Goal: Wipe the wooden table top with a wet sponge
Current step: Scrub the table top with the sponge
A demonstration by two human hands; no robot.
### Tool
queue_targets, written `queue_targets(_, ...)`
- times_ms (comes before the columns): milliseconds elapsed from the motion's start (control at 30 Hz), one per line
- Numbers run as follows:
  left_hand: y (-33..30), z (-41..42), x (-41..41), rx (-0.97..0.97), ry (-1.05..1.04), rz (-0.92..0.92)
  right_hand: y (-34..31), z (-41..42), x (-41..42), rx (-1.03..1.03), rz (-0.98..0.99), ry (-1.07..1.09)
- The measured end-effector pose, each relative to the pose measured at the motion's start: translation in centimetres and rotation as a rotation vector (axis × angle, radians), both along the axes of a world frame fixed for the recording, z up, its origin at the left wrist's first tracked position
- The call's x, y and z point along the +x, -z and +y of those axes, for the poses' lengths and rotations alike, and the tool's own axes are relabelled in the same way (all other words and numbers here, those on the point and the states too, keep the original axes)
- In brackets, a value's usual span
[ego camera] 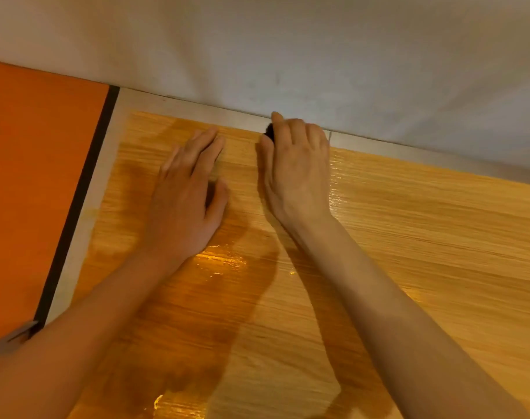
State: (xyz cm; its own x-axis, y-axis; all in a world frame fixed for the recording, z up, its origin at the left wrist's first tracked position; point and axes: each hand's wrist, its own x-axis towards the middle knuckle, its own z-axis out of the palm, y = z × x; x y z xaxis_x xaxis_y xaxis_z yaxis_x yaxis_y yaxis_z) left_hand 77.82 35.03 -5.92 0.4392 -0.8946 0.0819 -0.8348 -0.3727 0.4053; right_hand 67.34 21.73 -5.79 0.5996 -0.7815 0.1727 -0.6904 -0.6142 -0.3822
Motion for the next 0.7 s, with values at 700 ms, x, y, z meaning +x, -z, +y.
queue_targets(700,0.3,8.6,3.3,-0.006,-0.116,0.079,-0.4,4.7,2.7,0.040,0.053,-0.234)
